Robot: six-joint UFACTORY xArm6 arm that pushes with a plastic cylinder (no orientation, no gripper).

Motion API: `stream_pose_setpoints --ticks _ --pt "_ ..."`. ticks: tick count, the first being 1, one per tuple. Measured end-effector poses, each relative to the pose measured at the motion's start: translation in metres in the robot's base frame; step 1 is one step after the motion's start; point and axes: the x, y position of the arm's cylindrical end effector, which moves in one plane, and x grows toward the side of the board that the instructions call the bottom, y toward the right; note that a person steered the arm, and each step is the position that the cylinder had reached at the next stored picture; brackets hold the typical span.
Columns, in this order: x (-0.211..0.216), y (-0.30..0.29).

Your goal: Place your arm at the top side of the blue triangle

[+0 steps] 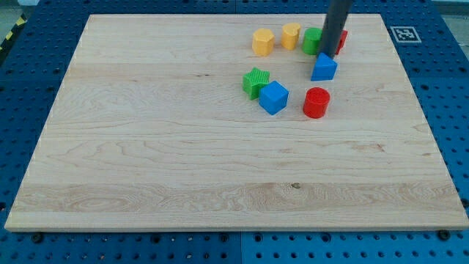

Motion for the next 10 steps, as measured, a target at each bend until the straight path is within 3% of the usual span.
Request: stream_pose_setpoints --ticks 1,2,4,6,10 --pt "0.045 -0.002" --pt "0.055 -0.003" --pt "0.018 -0.042" --pt "0.038 -0.055" --pt "0.04 0.005"
